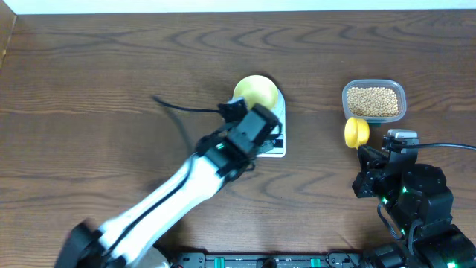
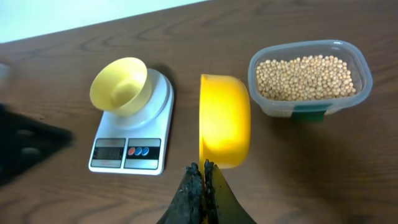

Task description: Scoop item into bowl and weigh 50g on scale

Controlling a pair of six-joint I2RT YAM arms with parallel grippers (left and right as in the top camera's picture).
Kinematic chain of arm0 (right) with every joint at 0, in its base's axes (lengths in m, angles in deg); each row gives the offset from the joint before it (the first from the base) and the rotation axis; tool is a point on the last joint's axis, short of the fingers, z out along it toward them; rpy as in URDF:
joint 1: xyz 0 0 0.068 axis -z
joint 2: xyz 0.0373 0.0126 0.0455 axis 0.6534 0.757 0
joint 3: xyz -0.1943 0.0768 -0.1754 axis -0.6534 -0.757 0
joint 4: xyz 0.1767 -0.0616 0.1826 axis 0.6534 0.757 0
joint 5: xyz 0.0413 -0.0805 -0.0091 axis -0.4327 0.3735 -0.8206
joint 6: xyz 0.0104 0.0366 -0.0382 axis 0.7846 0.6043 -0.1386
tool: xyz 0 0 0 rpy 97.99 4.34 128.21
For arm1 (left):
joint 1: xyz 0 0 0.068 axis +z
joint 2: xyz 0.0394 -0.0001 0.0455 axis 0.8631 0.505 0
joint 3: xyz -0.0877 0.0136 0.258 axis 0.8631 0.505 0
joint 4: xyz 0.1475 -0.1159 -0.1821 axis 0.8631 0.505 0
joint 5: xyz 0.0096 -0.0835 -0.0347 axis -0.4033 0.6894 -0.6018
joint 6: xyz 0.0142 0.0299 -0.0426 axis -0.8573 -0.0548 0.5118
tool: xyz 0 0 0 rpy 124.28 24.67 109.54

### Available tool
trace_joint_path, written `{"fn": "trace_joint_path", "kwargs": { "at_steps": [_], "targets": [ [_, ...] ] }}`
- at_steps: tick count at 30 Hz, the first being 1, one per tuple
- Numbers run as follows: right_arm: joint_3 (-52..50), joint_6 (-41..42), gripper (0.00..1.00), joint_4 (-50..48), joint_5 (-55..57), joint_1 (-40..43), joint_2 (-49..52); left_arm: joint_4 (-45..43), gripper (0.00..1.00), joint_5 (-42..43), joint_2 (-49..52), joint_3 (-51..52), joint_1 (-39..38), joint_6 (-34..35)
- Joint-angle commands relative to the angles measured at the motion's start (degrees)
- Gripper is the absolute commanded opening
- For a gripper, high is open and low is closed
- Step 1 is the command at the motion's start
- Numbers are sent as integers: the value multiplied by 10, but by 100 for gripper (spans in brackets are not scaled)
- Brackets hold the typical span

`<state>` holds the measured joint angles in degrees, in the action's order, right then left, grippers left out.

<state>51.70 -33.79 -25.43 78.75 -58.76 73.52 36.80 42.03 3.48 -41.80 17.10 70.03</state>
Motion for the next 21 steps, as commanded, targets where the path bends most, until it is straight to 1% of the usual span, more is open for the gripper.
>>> {"fn": "trace_joint_path", "kwargs": {
  "at_steps": [1, 2, 3, 4, 5, 6, 7, 12, 13, 14, 15, 16, 17, 18, 21],
  "targets": [
    [7, 6, 1, 2, -26, 3, 0, 62, 7, -69, -101, 1, 24, -69],
    [7, 6, 1, 2, -36, 3, 0, 89, 16, -93, -133, 1, 33, -69],
    [7, 6, 1, 2, -51, 3, 0, 133, 41, -144, -183, 1, 48, -70],
    [7, 6, 1, 4, -58, 3, 0, 157, 68, -172, -206, 1, 55, -70],
    [7, 6, 1, 8, -62, 3, 0, 182, 89, -200, -230, 1, 63, -70],
    [7, 6, 1, 9, -62, 3, 0, 195, 98, -214, -241, 1, 67, -70],
    [7, 6, 1, 10, -61, 3, 0, 228, 98, -235, -265, 1, 75, -70],
    [7, 6, 1, 3, -44, 3, 0, 304, 99, -233, -302, 1, 80, -71],
    [7, 6, 1, 0, -38, 3, 0, 306, 98, -234, -302, 1, 80, -82],
    [7, 6, 1, -2, -32, 3, 0, 304, 99, -233, -302, 1, 80, -110],
    [7, 6, 1, -6, -28, 3, 0, 294, 99, -210, -301, 1, 80, -184],
    [7, 6, 1, -9, -27, 3, 0, 287, 99, -192, -301, 1, 80, -223],
    [7, 6, 1, -16, -27, 3, 3, 268, 99, -94, -301, -3, 84, -363],
    [7, 6, 1, -22, -27, 3, 7, 267, 99, -47, -301, -7, 88, -419],
    [7, 6, 1, -35, -27, 3, 23, 271, 99, 65, -301, -37, 109, -525]
  ]
}}
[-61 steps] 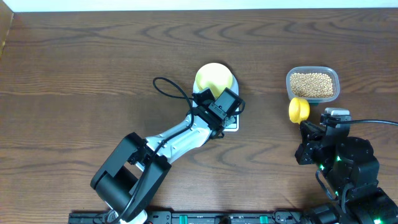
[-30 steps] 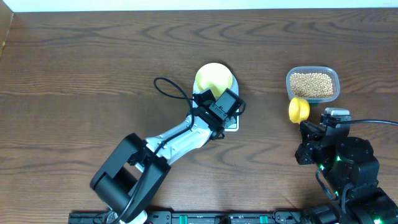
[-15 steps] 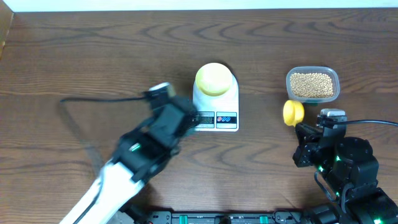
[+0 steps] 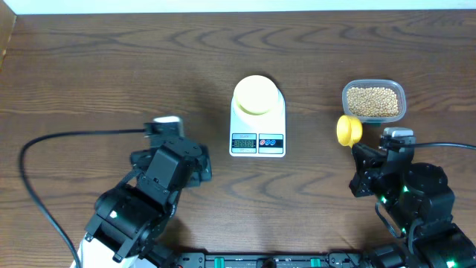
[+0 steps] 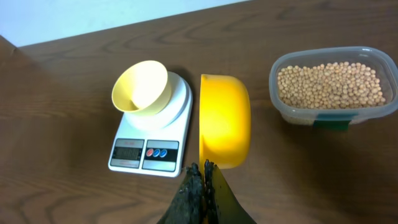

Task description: Scoop item into bowl and weigh 50g on scale

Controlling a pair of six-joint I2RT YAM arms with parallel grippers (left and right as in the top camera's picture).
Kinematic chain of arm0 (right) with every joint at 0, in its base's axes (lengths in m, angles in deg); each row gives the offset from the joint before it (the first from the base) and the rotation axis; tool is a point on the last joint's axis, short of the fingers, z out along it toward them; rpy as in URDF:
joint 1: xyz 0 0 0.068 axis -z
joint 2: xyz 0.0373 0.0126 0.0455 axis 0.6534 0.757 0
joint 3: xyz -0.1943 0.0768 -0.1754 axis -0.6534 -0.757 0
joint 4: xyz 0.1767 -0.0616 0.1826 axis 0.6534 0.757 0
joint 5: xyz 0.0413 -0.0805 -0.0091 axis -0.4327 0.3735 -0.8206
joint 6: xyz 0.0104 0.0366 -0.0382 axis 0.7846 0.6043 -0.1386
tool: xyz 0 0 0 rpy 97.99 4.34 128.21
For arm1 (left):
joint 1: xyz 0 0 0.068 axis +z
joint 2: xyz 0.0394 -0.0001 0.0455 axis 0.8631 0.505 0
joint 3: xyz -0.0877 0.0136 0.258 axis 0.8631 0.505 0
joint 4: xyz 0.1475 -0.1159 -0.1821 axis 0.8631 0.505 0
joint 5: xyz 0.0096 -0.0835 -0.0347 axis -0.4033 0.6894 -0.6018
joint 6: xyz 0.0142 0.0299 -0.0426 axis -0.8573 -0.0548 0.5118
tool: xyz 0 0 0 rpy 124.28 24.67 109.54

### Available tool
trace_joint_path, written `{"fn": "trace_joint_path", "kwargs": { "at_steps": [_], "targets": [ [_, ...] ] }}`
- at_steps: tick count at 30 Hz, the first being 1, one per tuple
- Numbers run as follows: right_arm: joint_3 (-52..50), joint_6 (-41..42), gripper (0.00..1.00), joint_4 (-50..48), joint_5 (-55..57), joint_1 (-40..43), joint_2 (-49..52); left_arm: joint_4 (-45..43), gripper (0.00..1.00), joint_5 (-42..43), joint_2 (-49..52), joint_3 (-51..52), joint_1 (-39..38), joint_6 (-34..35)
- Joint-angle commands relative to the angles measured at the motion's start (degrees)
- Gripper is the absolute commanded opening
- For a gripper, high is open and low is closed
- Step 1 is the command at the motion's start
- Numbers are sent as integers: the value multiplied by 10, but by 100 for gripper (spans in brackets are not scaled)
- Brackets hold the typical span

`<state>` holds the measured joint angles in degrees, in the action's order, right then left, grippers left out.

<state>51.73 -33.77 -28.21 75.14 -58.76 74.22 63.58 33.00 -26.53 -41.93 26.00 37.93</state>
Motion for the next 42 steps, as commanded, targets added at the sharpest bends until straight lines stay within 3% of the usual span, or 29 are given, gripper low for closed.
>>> {"fn": "trace_joint_path", "kwargs": {
  "at_steps": [1, 3, 4, 8, 18, 25, 35, 39, 42],
  "targets": [
    [7, 5, 1, -8, 9, 3, 25, 9, 99, 191, -1, -49, 27, -239],
    [7, 6, 1, -8, 9, 3, 41, 28, 99, 238, -1, -80, 38, -297],
    [7, 6, 1, -8, 9, 3, 50, 38, 99, 222, -1, -98, 43, -307],
    [7, 5, 1, -9, 11, 3, 86, 65, 99, 102, -4, -109, 48, -306],
    [7, -87, 1, -6, 54, 3, 151, 94, 99, 102, -4, -108, 48, -306],
    [67, -10, 1, 21, 20, 4, 115, 97, 99, 103, -4, -108, 48, -306],
    [153, 11, 1, 97, -29, 6, 110, 102, 99, 103, -4, -108, 48, -311],
    [165, 67, 1, 144, -65, 6, 110, 102, 99, 154, -5, -109, 48, -314],
    [175, 71, 1, 171, -73, 6, 108, 102, 99, 294, -7, -109, 48, -360]
  ]
}}
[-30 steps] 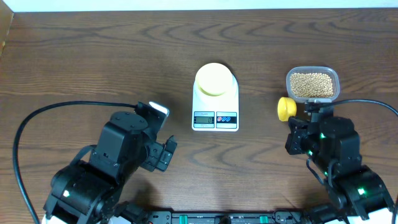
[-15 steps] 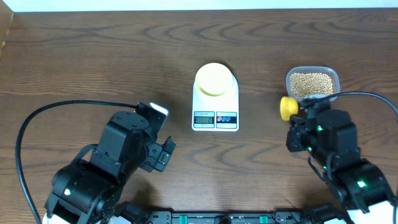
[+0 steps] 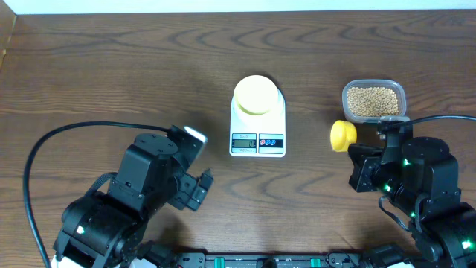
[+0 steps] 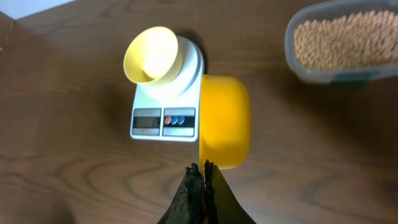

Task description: Scoop item into bowl and weigh 50g on scale

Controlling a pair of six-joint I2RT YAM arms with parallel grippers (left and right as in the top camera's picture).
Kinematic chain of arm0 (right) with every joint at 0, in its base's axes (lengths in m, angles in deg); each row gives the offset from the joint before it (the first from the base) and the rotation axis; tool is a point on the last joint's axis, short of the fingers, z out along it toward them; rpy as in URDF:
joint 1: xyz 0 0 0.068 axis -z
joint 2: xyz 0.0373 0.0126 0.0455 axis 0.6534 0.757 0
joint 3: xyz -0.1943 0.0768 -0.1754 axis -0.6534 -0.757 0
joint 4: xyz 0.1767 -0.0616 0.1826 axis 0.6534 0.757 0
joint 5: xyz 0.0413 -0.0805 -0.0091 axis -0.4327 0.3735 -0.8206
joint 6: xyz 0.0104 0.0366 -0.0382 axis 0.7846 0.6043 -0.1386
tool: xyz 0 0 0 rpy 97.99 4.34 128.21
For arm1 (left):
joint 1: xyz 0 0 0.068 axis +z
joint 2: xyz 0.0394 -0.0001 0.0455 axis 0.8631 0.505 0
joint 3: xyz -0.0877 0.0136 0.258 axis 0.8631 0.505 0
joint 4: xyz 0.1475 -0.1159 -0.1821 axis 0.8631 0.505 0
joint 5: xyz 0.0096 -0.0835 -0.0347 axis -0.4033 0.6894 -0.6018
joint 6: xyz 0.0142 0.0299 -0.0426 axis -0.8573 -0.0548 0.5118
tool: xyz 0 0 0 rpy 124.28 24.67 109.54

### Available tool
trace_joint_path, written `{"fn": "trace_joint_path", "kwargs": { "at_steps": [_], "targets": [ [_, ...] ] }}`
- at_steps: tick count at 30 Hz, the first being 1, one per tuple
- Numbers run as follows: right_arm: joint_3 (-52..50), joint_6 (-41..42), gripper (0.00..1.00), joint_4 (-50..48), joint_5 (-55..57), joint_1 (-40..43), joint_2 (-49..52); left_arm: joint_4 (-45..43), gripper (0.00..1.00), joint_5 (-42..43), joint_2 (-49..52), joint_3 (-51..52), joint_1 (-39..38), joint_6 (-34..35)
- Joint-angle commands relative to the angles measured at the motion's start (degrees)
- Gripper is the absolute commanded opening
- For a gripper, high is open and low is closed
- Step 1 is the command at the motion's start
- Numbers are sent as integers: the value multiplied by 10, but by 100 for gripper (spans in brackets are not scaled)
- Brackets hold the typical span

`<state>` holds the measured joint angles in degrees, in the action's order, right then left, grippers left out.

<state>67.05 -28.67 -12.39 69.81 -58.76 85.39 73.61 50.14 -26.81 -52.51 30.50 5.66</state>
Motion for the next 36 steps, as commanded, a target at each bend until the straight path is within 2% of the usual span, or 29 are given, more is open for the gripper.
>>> {"fn": "trace_joint_path", "kwargs": {
  "at_steps": [1, 5, 9, 11, 15, 21, 25, 29, 32, 36],
  "targets": [
    [26, 20, 1, 16, -20, 6, -3, 1, 99, 149, -4, -5, 3, -37],
    [56, 19, 1, 35, -14, 8, -3, -3, 99, 204, -4, -14, 3, -37],
    [57, 19, 1, 44, -13, 8, -2, -3, 99, 203, -4, -20, 3, -40],
    [57, 17, 1, 56, -13, 8, -2, -3, 99, 203, -5, -20, 3, -63],
    [57, 17, 1, 61, -23, 8, -2, 0, 99, 178, -5, -20, 3, -64],
    [57, 19, 1, 83, -41, 8, -2, 3, 99, 66, -4, -20, 3, -111],
    [57, 19, 1, 91, -41, 8, -2, 4, 99, 66, 0, -20, 3, -116],
    [57, 19, 1, 89, -41, 8, -2, 3, 99, 66, 0, -20, 32, -149],
    [57, 19, 1, 89, -41, 8, -2, -5, 99, 103, 0, -20, 67, -159],
    [57, 19, 1, 90, -50, 8, -2, -9, 99, 197, 5, -20, 131, -228]
  ]
}}
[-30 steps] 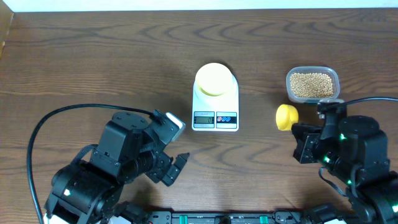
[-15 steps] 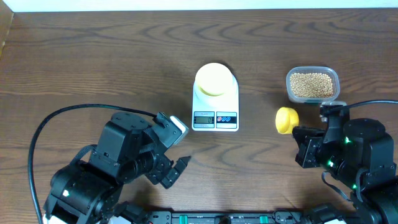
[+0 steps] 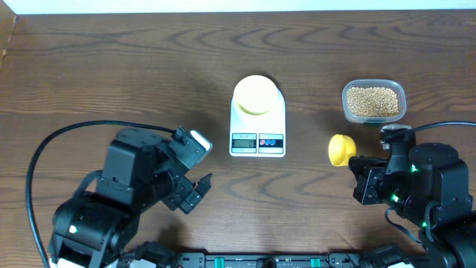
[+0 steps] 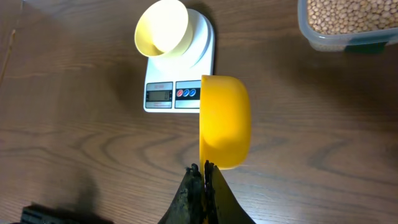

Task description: Scoop item into bowl and weigh 50g on scale

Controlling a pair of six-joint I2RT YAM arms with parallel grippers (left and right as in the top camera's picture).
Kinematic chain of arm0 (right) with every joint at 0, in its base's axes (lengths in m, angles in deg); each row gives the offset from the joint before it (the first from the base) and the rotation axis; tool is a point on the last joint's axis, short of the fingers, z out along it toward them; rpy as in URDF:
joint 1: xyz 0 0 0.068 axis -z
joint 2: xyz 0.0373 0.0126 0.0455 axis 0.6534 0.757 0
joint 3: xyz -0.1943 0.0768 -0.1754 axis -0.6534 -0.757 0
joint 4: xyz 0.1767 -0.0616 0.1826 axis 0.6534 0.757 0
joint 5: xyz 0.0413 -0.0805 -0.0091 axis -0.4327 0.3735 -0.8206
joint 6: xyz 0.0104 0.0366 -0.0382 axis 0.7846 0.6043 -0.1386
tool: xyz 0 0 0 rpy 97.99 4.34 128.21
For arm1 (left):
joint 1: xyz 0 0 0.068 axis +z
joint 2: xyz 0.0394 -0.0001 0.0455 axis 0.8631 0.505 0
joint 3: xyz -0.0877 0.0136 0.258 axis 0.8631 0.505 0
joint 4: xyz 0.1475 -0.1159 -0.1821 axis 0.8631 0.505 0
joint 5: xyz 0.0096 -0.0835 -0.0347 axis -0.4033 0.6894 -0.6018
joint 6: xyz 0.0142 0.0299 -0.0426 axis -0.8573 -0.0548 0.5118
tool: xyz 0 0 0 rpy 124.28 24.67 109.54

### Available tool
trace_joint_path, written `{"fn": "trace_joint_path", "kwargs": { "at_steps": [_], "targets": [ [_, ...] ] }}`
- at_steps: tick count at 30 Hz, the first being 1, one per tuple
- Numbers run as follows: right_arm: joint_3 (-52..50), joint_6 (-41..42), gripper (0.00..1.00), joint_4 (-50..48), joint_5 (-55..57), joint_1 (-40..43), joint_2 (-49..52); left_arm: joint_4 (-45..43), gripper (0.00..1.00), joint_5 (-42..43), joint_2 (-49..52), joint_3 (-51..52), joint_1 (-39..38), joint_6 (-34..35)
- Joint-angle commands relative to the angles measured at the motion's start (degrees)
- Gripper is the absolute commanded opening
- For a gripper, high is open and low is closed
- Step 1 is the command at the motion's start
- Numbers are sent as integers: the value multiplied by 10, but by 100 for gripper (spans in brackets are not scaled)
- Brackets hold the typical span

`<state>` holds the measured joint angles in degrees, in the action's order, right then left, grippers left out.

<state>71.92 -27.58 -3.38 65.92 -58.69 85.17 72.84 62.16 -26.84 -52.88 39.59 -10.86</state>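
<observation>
A pale yellow bowl [image 3: 256, 94] [image 4: 162, 27] sits on the white scale [image 3: 257, 126] [image 4: 179, 74] at the table's middle. A clear tub of beans [image 3: 373, 101] [image 4: 348, 20] stands to its right. My right gripper [image 3: 364, 165] [image 4: 202, 168] is shut on the handle of a yellow scoop [image 3: 341, 149] [image 4: 225, 121], held on edge between scale and tub, nearer me. My left gripper [image 3: 195, 189] hangs open at the front left, holding nothing.
The dark wooden table [image 3: 111, 74] runs to a white wall at the back. A black cable [image 3: 44, 149] loops over the table at the left of the left arm.
My right gripper has drawn back toward the front with the scoop; the tub sits further up the wrist view. The left arm has shifted a little to the left.
The left arm reached over the scale and bowl while my right gripper held the scoop beside the tub. The left arm then stood at the front left, and the scoop, always gripped, has come step by step away from the tub.
</observation>
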Motion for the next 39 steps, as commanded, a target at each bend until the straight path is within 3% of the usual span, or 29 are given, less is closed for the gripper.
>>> {"fn": "trace_joint_path", "kwargs": {
  "at_steps": [1, 8, 13, 39],
  "targets": [
    [9, 8, 1, 0, -11, 8, 0, -1, 99, 97, 10, -16, 53, -78],
    [9, 8, 1, 0, -11, 8, 0, 18, 99, 163, 82, -16, 89, -158],
    [9, 6, 1, 0, -11, 8, 0, 25, 99, 204, 119, -16, 89, -166],
    [9, 10, 1, 0, -45, 8, 0, 40, 99, 151, 120, -16, 89, -172]
  ]
}}
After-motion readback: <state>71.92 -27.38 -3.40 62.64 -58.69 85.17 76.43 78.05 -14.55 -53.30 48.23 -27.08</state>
